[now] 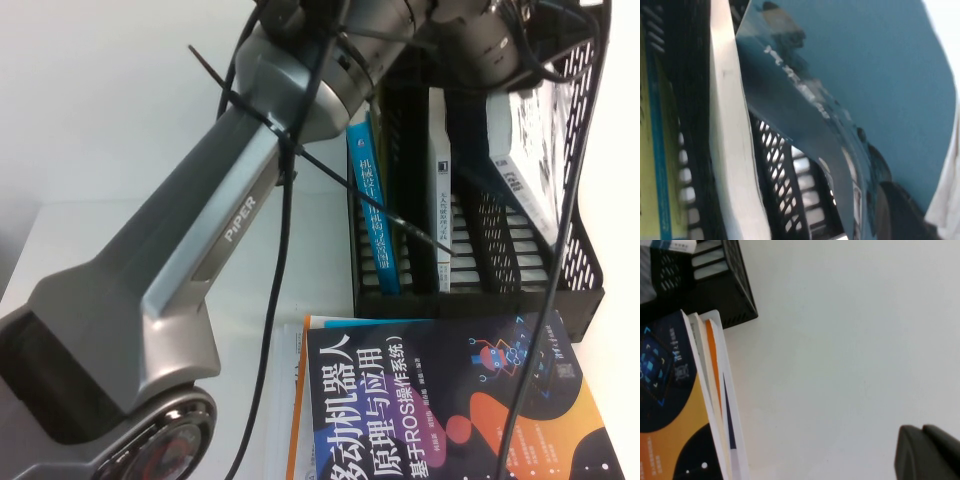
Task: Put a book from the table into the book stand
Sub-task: Place the book on the book shelf
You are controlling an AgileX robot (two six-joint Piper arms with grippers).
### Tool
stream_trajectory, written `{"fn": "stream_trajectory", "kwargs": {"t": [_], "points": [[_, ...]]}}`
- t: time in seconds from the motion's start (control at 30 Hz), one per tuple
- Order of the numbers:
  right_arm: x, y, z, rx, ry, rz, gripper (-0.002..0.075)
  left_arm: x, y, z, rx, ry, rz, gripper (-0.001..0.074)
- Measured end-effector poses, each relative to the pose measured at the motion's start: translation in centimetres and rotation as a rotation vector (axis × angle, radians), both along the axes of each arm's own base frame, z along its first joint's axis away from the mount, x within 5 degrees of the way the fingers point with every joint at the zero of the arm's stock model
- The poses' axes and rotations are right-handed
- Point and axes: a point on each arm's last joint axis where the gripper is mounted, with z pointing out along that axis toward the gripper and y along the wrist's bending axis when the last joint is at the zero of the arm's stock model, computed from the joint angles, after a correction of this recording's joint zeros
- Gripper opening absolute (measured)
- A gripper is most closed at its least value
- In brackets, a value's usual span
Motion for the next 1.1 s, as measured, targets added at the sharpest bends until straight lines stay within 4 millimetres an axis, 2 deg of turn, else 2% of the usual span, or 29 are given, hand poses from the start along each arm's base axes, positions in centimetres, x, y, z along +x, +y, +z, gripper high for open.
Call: {"fn": "stream_trajectory", "kwargs": {"t": [0.27,0.7,0.97,1.1], "points": [[0.2,0.1,0.2,0.010,-0.028,0.006,-0.0003,-0.8,1.6,3.0,-0.040,-0.094,0.032,0.0117],[0.3,0.8,0.3,0.062,-0.051,0.058,-0.0003,-1.4,1.4,4.0,-0.106,-0.113,-0.024,0.0117],[0.2,0.8,0.2,0.059,-0.034,0.060,-0.0003,-3.7,3.3,8.1,-0.213,-0.207,-0.085,0.0117],[0.2,0.8,0.2,0.060,-0.034,0.061,-0.0003,-3.9,3.7,8.8,-0.226,-0.236,-0.080,0.0117]]}}
